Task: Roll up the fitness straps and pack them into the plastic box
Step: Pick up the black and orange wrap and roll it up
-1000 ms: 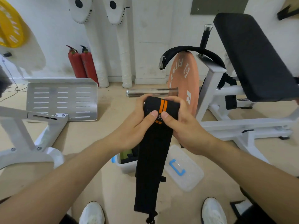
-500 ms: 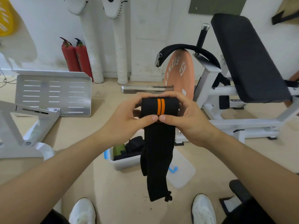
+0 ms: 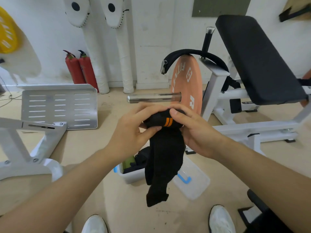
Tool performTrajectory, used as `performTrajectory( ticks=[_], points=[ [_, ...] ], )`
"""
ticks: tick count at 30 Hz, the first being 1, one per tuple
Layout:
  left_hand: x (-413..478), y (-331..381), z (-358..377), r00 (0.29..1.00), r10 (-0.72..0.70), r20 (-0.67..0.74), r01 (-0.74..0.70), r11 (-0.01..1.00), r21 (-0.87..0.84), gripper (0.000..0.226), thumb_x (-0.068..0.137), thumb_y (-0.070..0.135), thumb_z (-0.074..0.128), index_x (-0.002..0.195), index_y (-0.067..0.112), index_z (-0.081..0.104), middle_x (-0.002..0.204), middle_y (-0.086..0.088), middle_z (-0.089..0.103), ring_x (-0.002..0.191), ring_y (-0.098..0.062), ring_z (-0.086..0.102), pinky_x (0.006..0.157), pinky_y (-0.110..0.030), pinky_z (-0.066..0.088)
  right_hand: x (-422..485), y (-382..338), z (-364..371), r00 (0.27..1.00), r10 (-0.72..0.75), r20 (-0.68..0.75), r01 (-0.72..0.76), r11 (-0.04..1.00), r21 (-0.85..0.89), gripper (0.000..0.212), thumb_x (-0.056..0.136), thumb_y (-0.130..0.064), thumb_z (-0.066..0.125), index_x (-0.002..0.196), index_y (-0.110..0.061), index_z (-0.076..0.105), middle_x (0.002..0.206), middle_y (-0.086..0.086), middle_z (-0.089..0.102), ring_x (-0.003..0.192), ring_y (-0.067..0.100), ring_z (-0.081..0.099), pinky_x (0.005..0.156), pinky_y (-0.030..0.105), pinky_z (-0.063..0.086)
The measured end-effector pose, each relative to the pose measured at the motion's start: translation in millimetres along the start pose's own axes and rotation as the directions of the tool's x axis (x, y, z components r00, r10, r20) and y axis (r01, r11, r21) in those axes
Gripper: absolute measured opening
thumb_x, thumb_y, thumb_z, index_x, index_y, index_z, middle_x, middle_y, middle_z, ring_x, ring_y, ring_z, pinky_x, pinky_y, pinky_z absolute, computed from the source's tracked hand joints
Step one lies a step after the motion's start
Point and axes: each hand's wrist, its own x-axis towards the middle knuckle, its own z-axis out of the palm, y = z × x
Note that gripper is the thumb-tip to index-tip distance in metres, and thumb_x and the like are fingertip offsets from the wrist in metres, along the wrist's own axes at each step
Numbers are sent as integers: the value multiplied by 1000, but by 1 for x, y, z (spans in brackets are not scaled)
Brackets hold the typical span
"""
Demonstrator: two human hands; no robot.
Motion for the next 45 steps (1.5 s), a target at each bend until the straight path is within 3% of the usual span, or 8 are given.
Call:
performTrajectory(
  ticks=[4,9,15,24,30,34,41,45],
  points=[
    [0,6,-1,974,-223,43,227,950,-212,61,87,15,78,141,31,54,129,7,57,116,-15,61,86,-27,60,2,-2,-2,1000,-26,6,25,998,49,38,95,-21,60,132,-11,58,122,17,66,108,27,68,93,44,57],
    [4,23,9,813,-546,202,549,602,-579,66,89,45,57,150,32,36,126,11,60,110,-1,67,90,-26,58,1,2,3,999,-43,-33,43,999,-18,36,94,-20,63,130,-18,57,130,17,61,117,32,66,102,52,53],
    [-4,27,14,852,-484,199,508,673,-538,60,87,42,51,142,23,38,116,9,61,95,7,66,79,-14,53,-7,9,11,999,-12,44,16,995,-97,31,101,-13,54,127,-30,52,128,14,60,120,34,61,104,55,50],
    [-2,17,0,888,-405,217,458,748,-481,54,87,20,72,137,23,52,122,3,64,113,-12,66,87,-26,58,-4,-2,0,999,-27,45,37,971,-236,66,88,3,67,140,-32,44,128,-8,53,112,7,66,88,30,59],
    [-2,9,-8,961,-260,96,277,909,-310,56,86,6,78,128,32,52,125,8,59,119,-17,61,89,-28,58,-4,4,0,988,117,105,-114,993,-32,35,95,-41,59,130,-45,57,134,-6,63,121,24,64,95,51,57],
    [-4,4,-4,994,-103,47,107,990,-89,62,82,0,79,129,28,50,126,5,55,121,-19,55,91,-19,50,-4,6,12,994,73,76,-79,994,70,40,99,-44,50,137,-34,52,135,-1,63,125,19,62,100,48,55],
    [-4,4,0,954,-288,78,299,918,-261,65,81,12,82,133,31,48,126,13,57,117,-13,61,89,-30,58,-2,2,11,1000,23,-2,-23,995,95,36,98,-26,58,133,-20,55,127,13,66,116,28,67,92,48,59],
    [1,9,-4,810,-545,217,570,644,-510,48,84,39,72,129,29,57,117,9,65,102,-15,70,84,-38,62,3,4,6,1000,-1,3,0,996,87,41,95,-18,61,135,-20,52,135,18,58,124,34,61,102,57,51]
  ],
)
